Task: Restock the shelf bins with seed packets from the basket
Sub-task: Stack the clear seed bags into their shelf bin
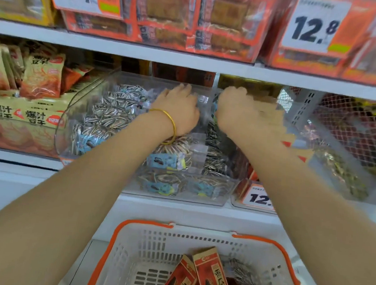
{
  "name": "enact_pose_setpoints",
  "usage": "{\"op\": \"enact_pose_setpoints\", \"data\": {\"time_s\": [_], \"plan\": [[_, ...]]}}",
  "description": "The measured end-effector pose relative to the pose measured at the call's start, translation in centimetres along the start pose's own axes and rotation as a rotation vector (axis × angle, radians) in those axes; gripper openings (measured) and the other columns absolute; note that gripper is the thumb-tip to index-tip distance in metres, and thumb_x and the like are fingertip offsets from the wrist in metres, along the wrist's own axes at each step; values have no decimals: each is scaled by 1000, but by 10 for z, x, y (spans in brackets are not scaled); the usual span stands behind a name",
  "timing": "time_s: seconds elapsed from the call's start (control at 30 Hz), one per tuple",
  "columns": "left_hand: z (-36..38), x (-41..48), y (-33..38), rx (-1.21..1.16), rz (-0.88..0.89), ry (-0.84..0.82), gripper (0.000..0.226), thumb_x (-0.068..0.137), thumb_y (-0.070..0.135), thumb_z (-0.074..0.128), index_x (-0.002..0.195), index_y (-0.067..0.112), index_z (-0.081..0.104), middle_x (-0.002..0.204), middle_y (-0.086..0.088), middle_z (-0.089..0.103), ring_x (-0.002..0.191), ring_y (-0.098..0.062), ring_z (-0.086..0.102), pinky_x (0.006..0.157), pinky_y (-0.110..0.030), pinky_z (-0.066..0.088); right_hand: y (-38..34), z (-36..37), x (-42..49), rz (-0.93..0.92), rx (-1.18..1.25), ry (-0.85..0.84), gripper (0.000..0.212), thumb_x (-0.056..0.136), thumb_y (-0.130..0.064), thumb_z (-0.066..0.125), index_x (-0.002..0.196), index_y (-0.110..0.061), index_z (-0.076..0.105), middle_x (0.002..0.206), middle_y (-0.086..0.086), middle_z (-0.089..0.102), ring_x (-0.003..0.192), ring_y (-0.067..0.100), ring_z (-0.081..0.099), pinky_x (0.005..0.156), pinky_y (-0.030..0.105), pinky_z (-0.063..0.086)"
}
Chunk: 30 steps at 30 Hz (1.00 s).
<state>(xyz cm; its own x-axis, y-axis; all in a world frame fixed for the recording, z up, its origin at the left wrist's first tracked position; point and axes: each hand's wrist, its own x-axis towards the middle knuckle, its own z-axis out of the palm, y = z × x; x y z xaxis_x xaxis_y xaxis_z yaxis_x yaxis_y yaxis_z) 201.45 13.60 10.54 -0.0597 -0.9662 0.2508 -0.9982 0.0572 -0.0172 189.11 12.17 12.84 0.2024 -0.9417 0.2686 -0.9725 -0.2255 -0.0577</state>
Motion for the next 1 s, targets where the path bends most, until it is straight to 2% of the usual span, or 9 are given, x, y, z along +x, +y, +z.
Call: {"op": "enact_pose_setpoints", "data": {"time_s": [0.1,0.2,0.3,0.5,0.63,0.77,0.83,0.9,1.0], "plan": [[10,23,-4,49,-39,-206,56,99,37,22,149,13,15,158,-8,7,145,-24,5,115,-50,10,-4,11,18,-12,-33,-21,44,90,-5,49,132,4,39,134,23,38,122,37,44,94,41,43],[22,26,-11,3,-89,-318,56,99,43,14,150,21,5,159,-4,-3,146,-21,-3,116,-51,3,-5,20,37,-8,-69,-10,37,89,-5,50,125,-1,51,133,18,47,123,34,46,93,39,44],[26,21,-15,-38,-98,-308,55,99,43,13,150,24,4,159,-2,-5,146,-19,-5,117,-48,-1,-8,27,48,34,-135,-2,36,89,-12,52,124,-9,54,131,12,53,128,30,38,100,39,33],[28,17,-19,-72,-85,-285,56,99,43,15,150,24,5,159,0,-7,146,-16,-7,118,-46,-2,-13,63,53,-26,-55,32,44,84,-5,52,128,-13,49,126,11,55,125,32,42,97,39,34],[28,16,-19,-75,-84,-284,56,99,44,14,150,25,4,158,1,-8,145,-16,-8,118,-46,-2,-10,75,51,-60,-2,94,52,82,0,53,132,-11,45,138,15,47,135,37,26,112,43,22],[29,16,-19,-76,-82,-276,55,99,43,14,150,25,5,159,1,-6,145,-16,-7,118,-46,-2,-9,70,43,-36,19,215,36,85,3,47,118,-7,57,127,12,51,123,35,35,97,38,33],[29,16,-19,-72,-81,-271,55,99,43,14,150,25,5,159,1,-6,145,-16,-7,118,-47,-2,-11,70,37,-15,85,161,35,86,5,47,118,-4,55,126,13,51,123,34,36,92,36,40],[30,15,-19,-71,-80,-273,55,99,44,14,150,25,5,159,1,-6,145,-16,-7,117,-47,-2,-10,74,33,-14,144,74,44,84,7,52,126,-2,49,135,13,45,130,34,31,97,35,40],[30,15,-19,-68,-78,-271,55,99,44,14,150,25,5,159,1,-6,146,-17,-7,117,-47,-2,-2,79,38,-40,241,-27,62,84,6,54,142,-2,33,153,14,24,143,31,15,115,34,22]]}}
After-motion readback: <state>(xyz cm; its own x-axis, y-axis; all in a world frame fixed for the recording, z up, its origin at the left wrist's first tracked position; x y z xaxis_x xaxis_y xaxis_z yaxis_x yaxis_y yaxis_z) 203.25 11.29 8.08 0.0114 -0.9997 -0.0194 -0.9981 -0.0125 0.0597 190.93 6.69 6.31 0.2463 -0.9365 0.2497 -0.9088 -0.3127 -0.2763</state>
